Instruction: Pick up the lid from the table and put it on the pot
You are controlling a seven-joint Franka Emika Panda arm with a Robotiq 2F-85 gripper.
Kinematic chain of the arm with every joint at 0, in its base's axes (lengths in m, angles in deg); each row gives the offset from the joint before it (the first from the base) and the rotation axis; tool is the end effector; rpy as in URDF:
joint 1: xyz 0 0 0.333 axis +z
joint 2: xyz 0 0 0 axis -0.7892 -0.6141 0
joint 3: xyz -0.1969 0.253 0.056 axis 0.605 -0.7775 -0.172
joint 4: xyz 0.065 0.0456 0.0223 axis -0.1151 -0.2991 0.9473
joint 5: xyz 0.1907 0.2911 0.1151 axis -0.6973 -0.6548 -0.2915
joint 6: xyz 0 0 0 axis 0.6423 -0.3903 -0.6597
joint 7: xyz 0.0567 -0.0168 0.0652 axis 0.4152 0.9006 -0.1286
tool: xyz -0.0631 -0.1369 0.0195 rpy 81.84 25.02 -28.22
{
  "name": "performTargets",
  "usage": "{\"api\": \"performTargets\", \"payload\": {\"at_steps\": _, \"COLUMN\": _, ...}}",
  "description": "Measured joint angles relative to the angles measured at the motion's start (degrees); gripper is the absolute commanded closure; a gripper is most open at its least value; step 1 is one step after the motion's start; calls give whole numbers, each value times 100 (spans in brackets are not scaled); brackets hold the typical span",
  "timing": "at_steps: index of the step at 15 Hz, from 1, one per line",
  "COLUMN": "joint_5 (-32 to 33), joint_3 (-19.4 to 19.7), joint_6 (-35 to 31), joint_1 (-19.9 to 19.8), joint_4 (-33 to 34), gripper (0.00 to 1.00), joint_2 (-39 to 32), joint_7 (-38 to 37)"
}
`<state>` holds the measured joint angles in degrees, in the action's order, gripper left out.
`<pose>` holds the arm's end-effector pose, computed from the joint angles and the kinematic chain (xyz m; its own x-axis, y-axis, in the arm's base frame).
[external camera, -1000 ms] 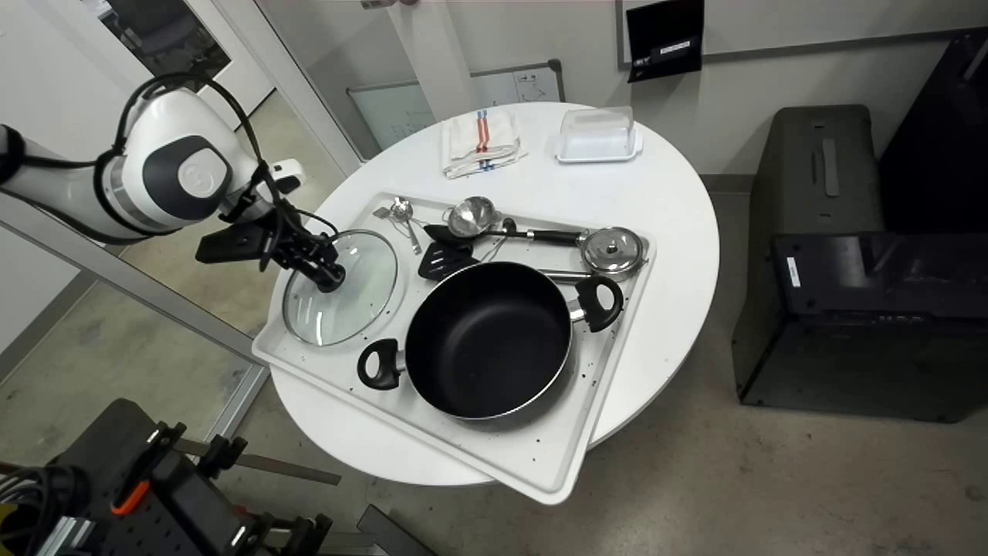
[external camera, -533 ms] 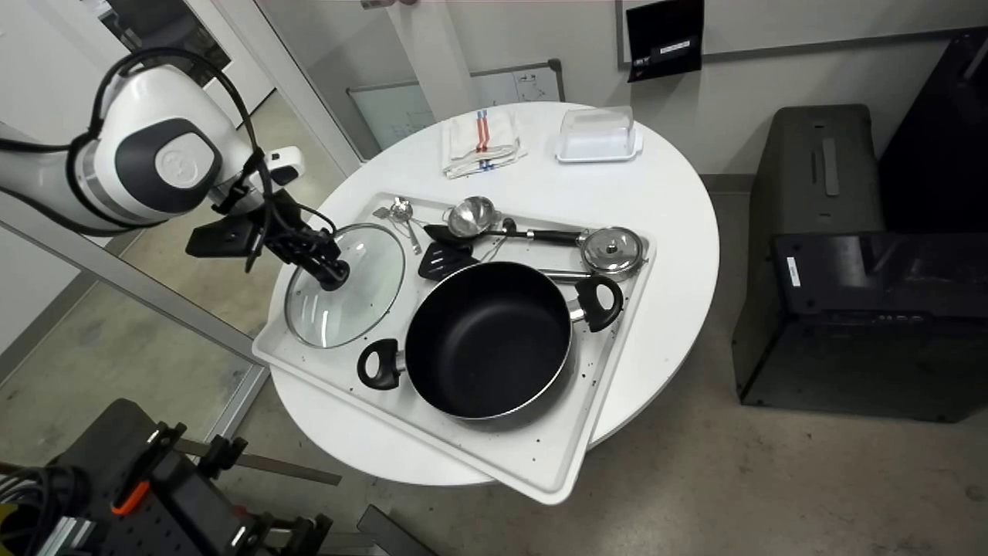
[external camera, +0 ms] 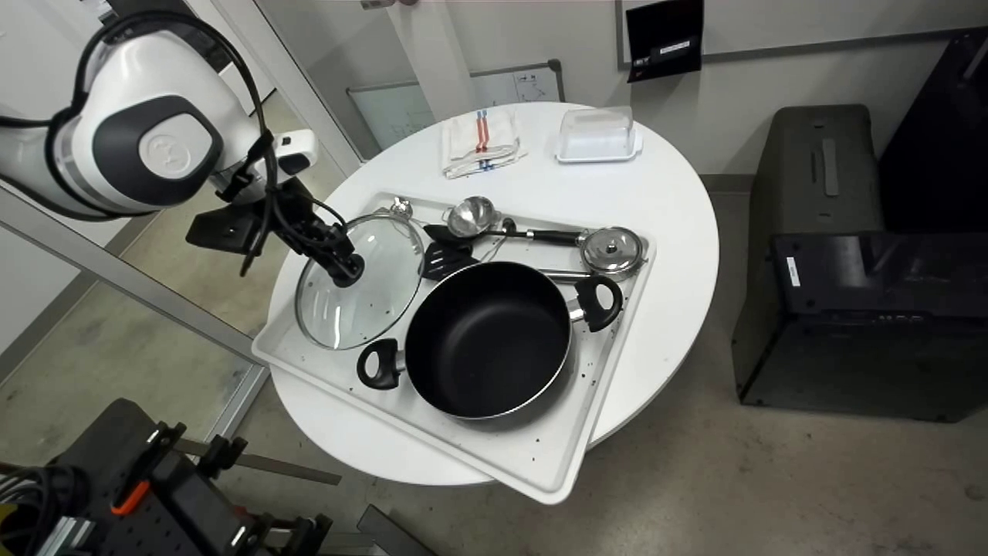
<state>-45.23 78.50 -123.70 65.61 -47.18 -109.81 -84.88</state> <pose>0.5125 0.0818 0.1156 0.9927 0.1158 -0.0345 0.1188 -0.9875 0.1040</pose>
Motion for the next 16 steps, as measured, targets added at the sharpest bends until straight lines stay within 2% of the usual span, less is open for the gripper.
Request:
{"api": "performTargets", "payload": {"at_steps": 7, "joint_5": -198, "joint_3": -50, "joint_6": 80, "joint_1": -476, "joint_4": -137, "gripper": 74, "joint_2": 232, "joint_7": 20}}
{"api": "performTargets", "payload": {"at_steps": 16, "joint_5": -1057, "joint_3": -232, "joint_6": 119, "joint_1": -1468, "joint_4": -221, "gripper": 74, "joint_2": 234, "joint_7": 469}}
